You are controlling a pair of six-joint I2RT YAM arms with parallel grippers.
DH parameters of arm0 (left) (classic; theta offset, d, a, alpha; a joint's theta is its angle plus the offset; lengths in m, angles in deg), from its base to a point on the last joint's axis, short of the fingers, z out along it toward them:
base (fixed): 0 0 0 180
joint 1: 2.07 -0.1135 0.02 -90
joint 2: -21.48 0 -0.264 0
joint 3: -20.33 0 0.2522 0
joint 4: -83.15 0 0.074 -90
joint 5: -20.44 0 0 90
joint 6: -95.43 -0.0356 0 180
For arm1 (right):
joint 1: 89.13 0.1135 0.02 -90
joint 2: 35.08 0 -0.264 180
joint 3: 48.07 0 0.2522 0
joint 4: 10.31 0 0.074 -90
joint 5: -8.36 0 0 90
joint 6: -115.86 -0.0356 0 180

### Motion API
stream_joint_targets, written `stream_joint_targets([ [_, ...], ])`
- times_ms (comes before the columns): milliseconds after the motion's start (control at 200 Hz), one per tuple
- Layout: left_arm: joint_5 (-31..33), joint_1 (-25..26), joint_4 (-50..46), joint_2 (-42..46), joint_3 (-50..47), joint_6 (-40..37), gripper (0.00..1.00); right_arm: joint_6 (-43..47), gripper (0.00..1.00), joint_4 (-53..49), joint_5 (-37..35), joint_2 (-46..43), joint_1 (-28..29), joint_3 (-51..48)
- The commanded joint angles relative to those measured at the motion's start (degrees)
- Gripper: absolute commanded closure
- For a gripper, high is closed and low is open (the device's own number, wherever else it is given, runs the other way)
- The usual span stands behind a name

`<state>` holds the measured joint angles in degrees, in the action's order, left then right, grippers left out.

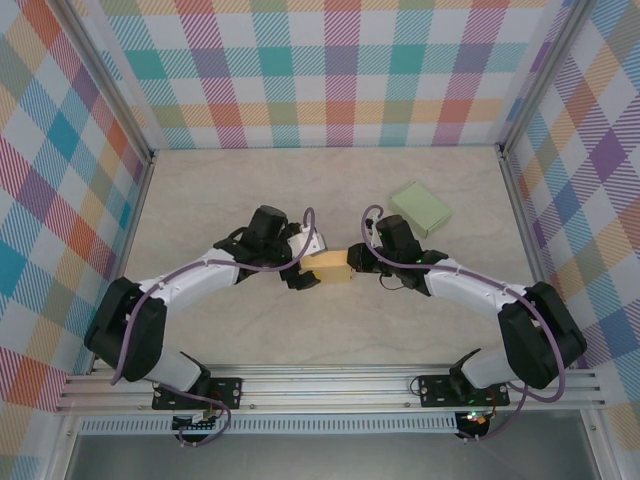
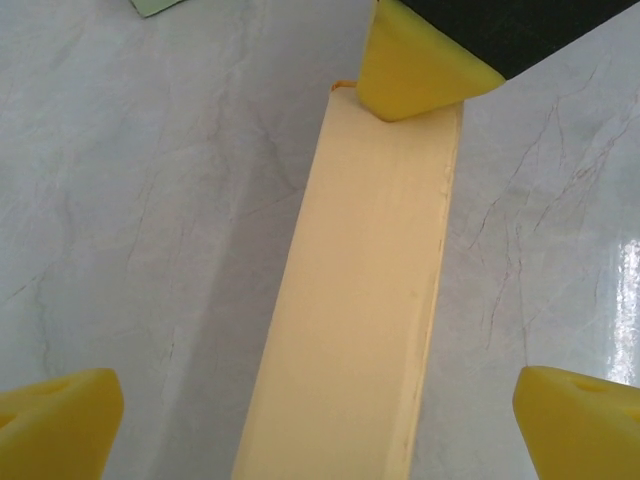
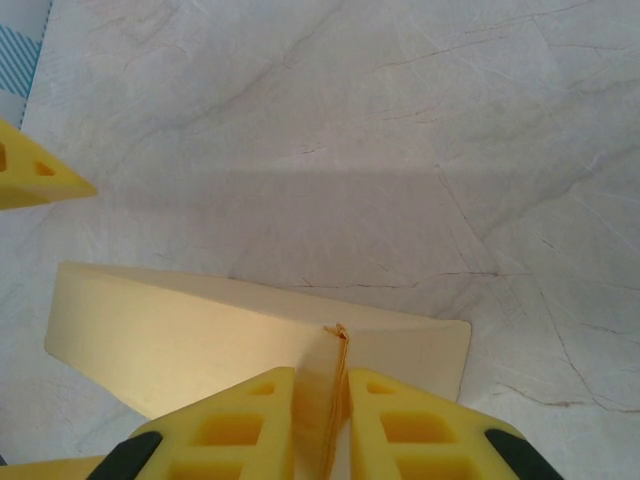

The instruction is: Fold the paper box

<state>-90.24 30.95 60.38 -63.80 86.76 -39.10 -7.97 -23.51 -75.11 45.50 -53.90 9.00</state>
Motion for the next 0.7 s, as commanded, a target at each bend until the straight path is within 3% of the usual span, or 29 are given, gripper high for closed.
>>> stream_joint_targets([
  [0,1.79,1.72,-4.43,-2.38,2.45,-5.48,0.0,1.47,0.81,-8.08,0.59,1.95,0.53,-0.59],
  [140,5.9,3.09,-6.23,-5.07,4.15,-7.48,0.08,1.87,0.79,-8.94,0.33,1.47,0.55,-0.24],
  [295,7.08,3.7,-10.04,-6.97,6.55,-7.96,0.34,2.26,0.78,-9.84,-0.18,0.27,0.55,0.02],
  [375,8.08,4.05,-9.53,-6.93,6.63,-8.31,0.37,2.36,0.77,-10.54,-0.45,-0.82,0.55,0.11],
  [430,9.03,4.38,-8.6,-6.73,6.47,-8.54,0.5,2.49,0.77,-11.03,-0.72,-1.91,0.6,0.15],
  [480,10.22,4.67,-8.1,-6.61,6.37,-8.89,0.52,2.48,0.76,-11.6,-0.97,-3.24,0.55,0.03],
  [695,16.48,5.66,2.68,-5.71,3.11,-12.98,0.52,1.33,0.47,-16.08,-3.19,-13.5,0.57,-1.16],
])
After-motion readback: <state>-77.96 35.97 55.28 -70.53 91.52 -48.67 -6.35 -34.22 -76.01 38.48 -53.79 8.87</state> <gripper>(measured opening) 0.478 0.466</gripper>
